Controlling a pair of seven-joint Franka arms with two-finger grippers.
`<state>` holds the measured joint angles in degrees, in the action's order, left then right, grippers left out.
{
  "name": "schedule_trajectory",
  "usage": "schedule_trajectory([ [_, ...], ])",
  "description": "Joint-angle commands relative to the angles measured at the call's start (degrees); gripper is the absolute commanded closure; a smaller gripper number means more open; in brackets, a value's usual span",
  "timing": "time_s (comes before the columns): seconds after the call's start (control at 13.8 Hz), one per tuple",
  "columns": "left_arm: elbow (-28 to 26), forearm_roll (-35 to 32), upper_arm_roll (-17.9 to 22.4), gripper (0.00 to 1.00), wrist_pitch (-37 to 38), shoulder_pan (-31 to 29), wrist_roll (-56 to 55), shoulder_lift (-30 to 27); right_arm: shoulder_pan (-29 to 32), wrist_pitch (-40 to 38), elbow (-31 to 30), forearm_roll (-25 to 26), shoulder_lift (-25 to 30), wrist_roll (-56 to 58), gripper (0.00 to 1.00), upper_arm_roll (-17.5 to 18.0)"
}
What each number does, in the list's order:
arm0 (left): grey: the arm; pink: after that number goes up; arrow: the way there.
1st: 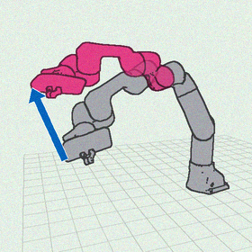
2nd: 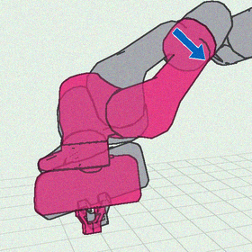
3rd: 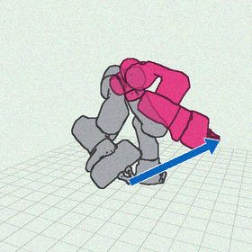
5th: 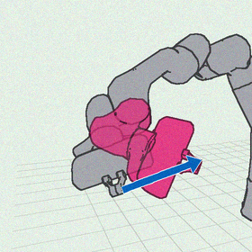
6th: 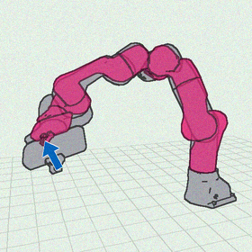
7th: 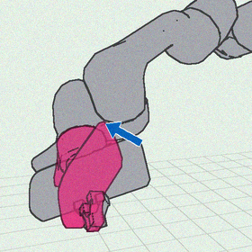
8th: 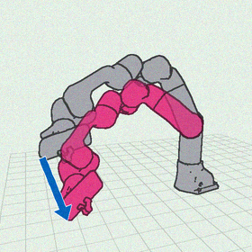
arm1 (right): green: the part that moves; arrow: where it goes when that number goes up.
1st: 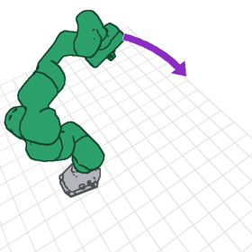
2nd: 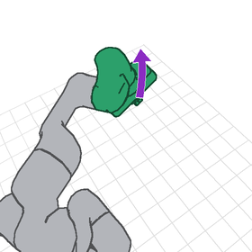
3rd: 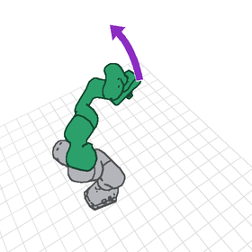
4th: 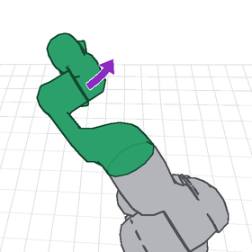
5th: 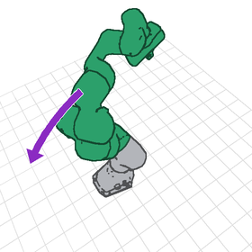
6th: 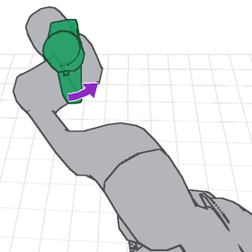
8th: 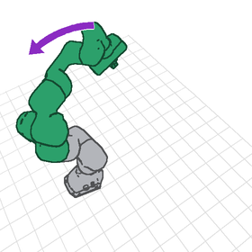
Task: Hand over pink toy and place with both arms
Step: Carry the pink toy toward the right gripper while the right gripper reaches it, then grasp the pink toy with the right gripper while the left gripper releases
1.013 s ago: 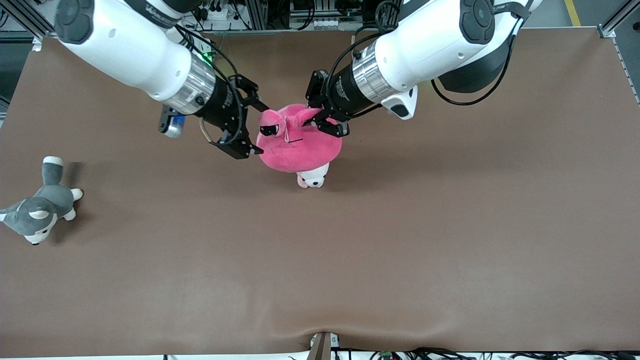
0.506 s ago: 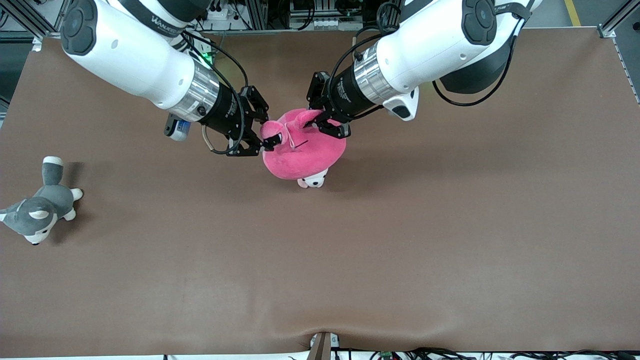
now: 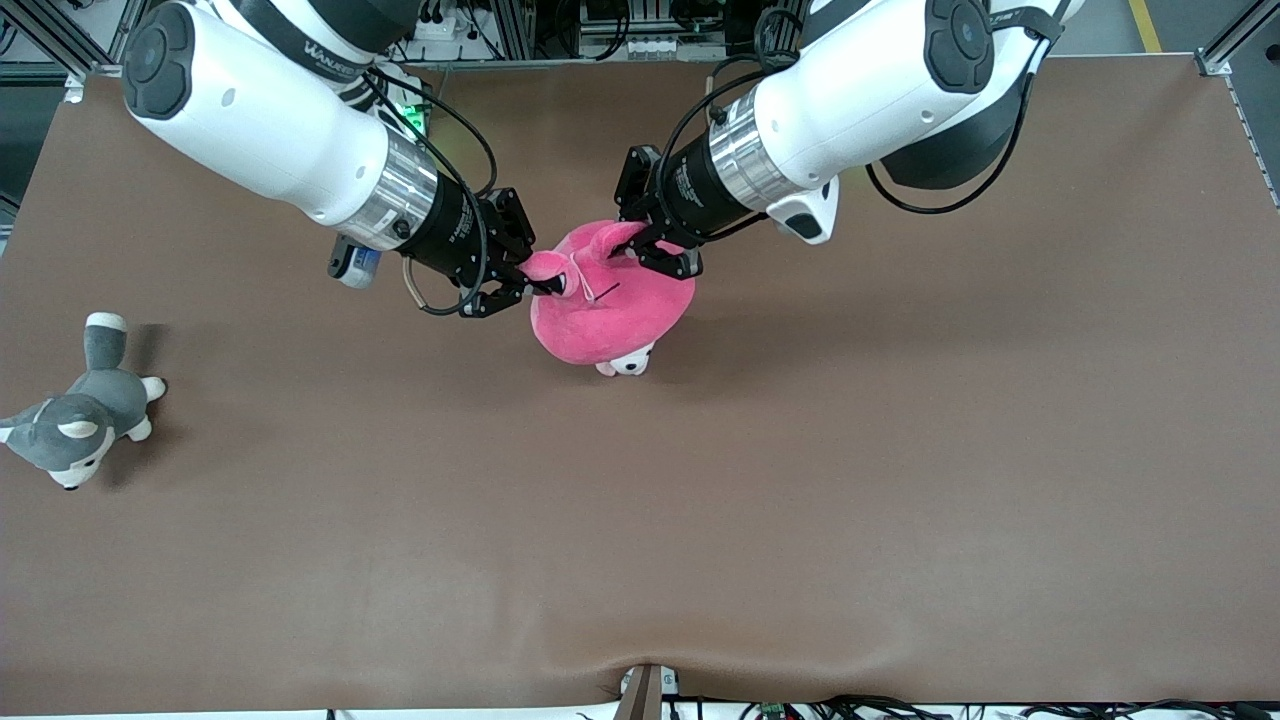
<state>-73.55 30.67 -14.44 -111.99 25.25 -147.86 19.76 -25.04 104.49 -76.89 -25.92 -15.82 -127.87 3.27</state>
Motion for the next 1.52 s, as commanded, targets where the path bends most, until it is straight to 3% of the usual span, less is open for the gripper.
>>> schedule_trajectory([
  [0.0,0.5,-0.7,-0.1,0.0,-0.2,-0.1,1.6,-0.3,2.1,-0.6,2.2,-0.5,-1.1,-0.6,1.0,-0.1],
  [0.29,0.6,-0.6,0.4,0.0,-0.2,-0.6,2.6,-1.0,8.2,-1.7,2.2,-1.1,-0.4,5.8,1.0,0.0],
  [0.58,0.6,-0.4,0.4,0.0,0.3,-1.8,2.7,-1.5,14.6,-11.0,1.5,-0.7,-0.3,17.0,1.0,-0.2],
  [0.94,0.6,-0.9,0.6,0.0,0.5,-4.8,2.8,-2.2,25.4,-9.7,-8.3,0.1,-4.5,43.2,1.0,-0.2],
  [1.3,0.3,-2.8,1.1,0.0,1.8,-10.3,19.2,-4.7,30.7,-5.3,-15.9,3.1,-9.5,58.6,1.0,-0.5],
  [1.45,0.2,-9.1,1.3,0.0,5.2,-10.6,28.5,-6.1,33.8,-2.7,-19.9,3.5,-9.8,66.0,1.0,-0.5],
])
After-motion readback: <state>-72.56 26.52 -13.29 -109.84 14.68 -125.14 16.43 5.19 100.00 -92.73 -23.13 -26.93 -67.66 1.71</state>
